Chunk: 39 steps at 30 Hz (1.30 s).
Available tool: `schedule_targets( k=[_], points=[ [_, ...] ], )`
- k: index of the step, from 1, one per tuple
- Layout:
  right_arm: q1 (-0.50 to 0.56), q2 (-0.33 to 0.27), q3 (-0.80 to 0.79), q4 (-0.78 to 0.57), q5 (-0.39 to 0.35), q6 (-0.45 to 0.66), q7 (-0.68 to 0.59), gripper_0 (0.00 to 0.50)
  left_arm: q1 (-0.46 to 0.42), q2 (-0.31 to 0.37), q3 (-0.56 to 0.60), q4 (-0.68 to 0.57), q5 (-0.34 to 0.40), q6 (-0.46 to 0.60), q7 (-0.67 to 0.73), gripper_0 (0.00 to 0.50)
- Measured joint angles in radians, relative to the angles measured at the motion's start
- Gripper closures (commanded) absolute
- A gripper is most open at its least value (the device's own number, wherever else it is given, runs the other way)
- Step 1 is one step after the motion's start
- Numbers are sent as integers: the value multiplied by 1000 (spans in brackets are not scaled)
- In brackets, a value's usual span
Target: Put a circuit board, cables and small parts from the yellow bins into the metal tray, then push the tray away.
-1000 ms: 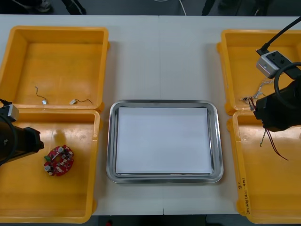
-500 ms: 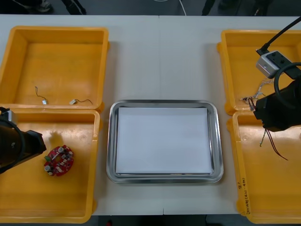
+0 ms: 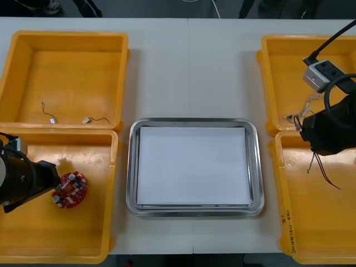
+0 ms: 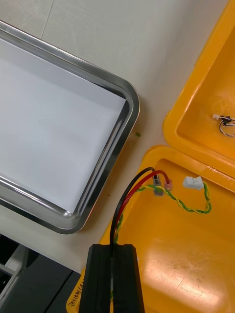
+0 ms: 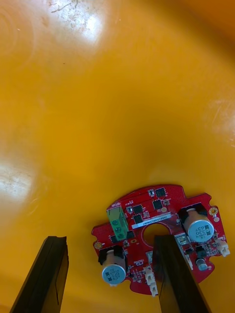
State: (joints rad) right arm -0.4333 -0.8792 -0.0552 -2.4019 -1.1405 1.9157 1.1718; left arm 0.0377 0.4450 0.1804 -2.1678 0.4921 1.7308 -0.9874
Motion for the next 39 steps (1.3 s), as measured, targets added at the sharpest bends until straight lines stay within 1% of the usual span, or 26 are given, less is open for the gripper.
schedule_targets(
  k=[9,21,22,23,24,25,26,27,28,39],
  points=[
    [0,0,0,0,0,0,0,500,0,-10,-22,57,-11,-78,0,0],
    [0,0,0,0,0,0,0,500,9,-10,-35,76,-15,-95,0,0],
    [0,0,0,0,0,0,0,500,10,-10,-35,76,-15,-95,0,43],
    [0,0,0,0,0,0,0,500,11,-10,-35,76,-16,-95,0,100],
    [0,0,0,0,0,0,0,500,12,-10,-35,76,-17,-95,0,206],
    [0,0,0,0,0,0,0,500,13,-10,-35,77,-17,-95,0,348],
    [0,0,0,0,0,0,0,500,13,-10,-35,77,-17,-95,0,398],
    [0,0,0,0,0,0,0,500,14,-10,-35,78,-17,-95,0,464],
    [0,0,0,0,0,0,0,500,15,-10,-35,78,-17,-95,0,500],
    [0,0,0,0,0,0,0,500,21,-10,-57,81,-31,-130,0,500]
  ],
)
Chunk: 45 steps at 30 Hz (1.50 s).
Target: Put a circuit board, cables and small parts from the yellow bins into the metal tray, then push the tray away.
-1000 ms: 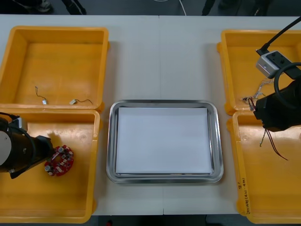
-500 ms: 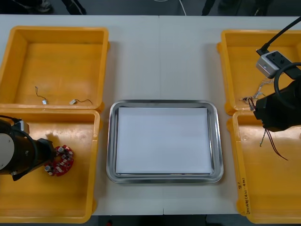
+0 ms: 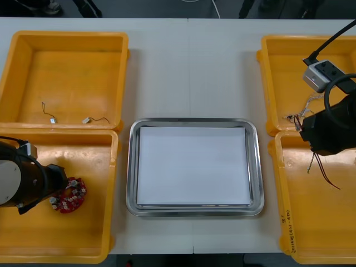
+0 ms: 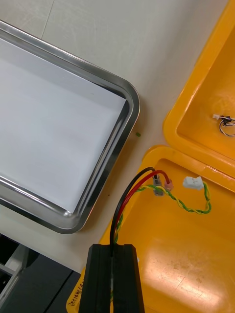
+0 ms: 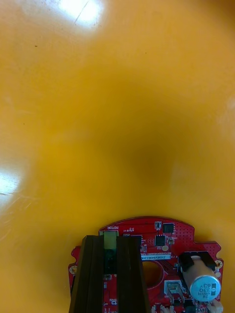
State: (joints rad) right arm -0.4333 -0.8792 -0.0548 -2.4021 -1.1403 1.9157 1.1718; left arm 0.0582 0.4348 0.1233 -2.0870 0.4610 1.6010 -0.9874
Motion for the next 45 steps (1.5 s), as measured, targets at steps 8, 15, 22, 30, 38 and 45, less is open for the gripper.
schedule_targets(
  k=[8,15,22,30,38,45],
  points=[
    [0,0,0,0,0,0,0,500,0,0,0,-1,1,0,0,500],
    [0,0,0,0,2,0,0,500,-17,0,11,-16,14,94,0,500],
    [0,0,2,0,16,0,0,500,-66,9,47,-62,40,205,0,500],
    [0,0,2,0,16,0,0,500,-135,71,60,-137,101,306,0,500],
    [0,0,2,0,16,0,0,500,-202,137,61,-215,221,310,0,500],
    [0,0,2,-1,15,0,0,500,-260,179,7,-271,294,311,0,500]
  ],
)
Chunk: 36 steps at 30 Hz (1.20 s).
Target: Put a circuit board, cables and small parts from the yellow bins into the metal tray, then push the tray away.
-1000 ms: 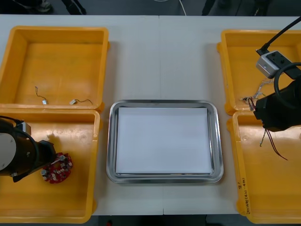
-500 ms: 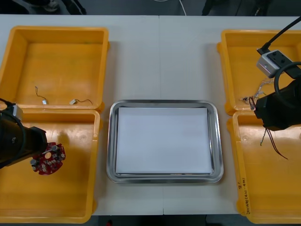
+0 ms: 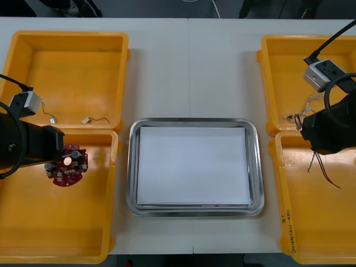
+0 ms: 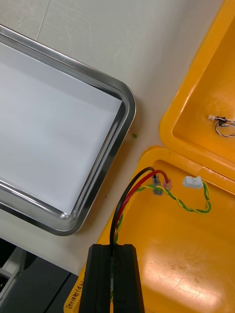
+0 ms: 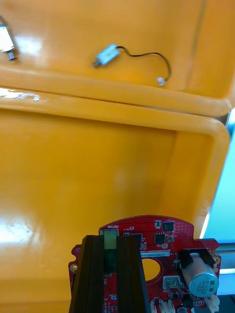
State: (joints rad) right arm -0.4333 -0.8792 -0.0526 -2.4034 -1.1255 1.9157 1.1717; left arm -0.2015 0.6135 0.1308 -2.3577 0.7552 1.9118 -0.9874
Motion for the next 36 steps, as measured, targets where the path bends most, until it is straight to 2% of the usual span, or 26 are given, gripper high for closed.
schedule_targets(
  k=[10,20,29,36],
  points=[
    [0,0,0,-4,-4,0,0,500,-127,17,-238,-12,12,1,0,500],
    [0,0,0,-5,-5,0,0,500,-248,17,-429,-12,5,1,0,500],
    [0,0,0,-6,-7,0,0,500,-315,15,-575,-7,-47,1,0,500],
    [0,0,0,-6,-7,0,0,500,-361,-15,-655,66,-84,1,0,500]
  ],
)
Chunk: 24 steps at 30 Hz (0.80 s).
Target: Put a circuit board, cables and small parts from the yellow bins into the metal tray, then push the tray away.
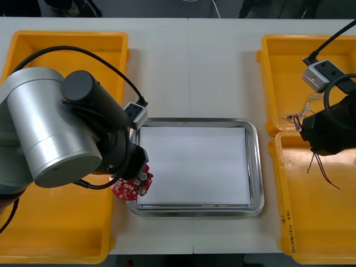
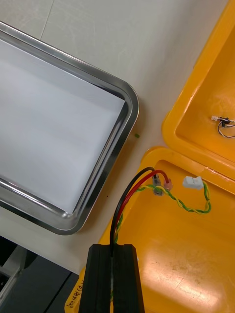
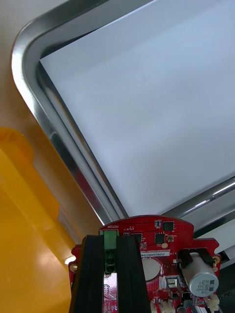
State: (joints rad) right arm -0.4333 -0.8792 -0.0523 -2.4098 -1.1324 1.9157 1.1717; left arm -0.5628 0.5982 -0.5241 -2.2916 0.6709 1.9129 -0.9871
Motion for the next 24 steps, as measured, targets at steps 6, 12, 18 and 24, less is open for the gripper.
schedule_targets(
  k=[6,12,18,24],
  points=[
    [0,0,0,0,0,0,0,500,-26,-36,-54,70,-35,-32,0,500],
    [0,0,0,-1,0,0,0,500,-37,-46,-114,128,-70,-115,0,500],
    [0,0,0,-2,-4,0,0,500,-39,-46,-162,169,-89,-170,0,500],
    [0,0,0,-2,-6,0,0,500,-39,-46,-200,207,-107,-218,1,500]
  ],
)
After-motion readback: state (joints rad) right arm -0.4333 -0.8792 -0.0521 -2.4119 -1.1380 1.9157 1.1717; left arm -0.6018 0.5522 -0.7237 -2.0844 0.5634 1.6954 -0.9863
